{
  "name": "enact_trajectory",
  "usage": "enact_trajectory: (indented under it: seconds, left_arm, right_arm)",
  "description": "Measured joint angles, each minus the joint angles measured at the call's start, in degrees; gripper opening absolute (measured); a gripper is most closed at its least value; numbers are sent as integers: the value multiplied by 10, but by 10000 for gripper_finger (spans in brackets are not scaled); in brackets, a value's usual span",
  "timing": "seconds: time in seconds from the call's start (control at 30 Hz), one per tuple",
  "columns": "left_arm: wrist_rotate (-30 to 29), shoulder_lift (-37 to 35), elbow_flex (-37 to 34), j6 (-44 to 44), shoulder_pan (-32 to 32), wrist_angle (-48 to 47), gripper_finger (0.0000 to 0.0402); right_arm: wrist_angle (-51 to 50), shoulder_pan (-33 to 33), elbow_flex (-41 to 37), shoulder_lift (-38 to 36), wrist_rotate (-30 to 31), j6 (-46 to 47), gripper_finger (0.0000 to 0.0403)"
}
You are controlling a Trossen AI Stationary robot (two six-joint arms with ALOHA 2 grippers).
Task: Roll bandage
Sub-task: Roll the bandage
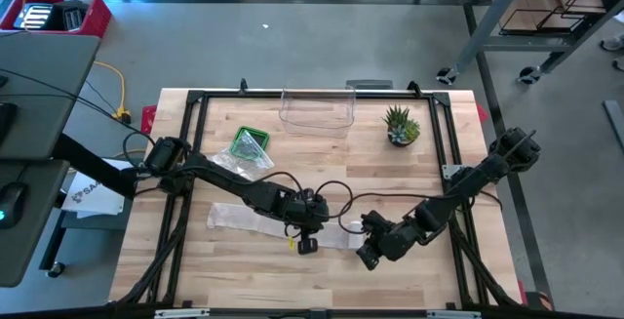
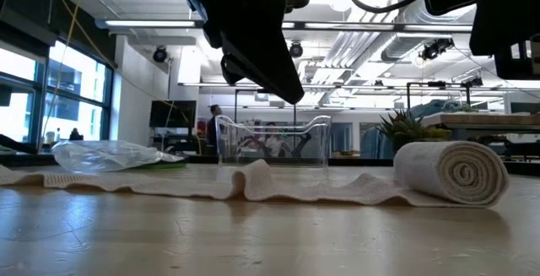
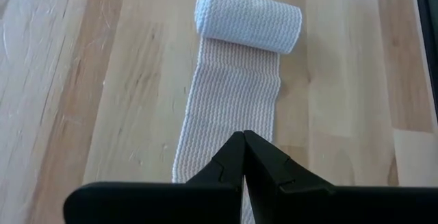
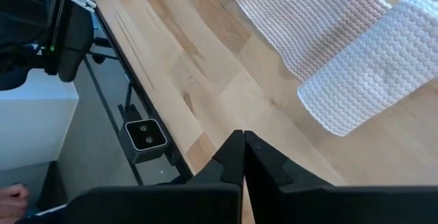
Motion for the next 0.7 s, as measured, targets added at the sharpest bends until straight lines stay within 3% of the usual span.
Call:
enact_trajectory:
  seconds: [0.33,0.53,0.7]
  left_arm:
    - [0,0,0,-9,0,0,6]
    - [0,0,0,-58,-1,0,6]
    - [-13,0,0,-32,0,0,6]
  right_arm:
    - [-14,0,0,0,0,17,0]
    - [-7,0,0,0,0,29,0]
    - [-18,0,0,0,15,17,0]
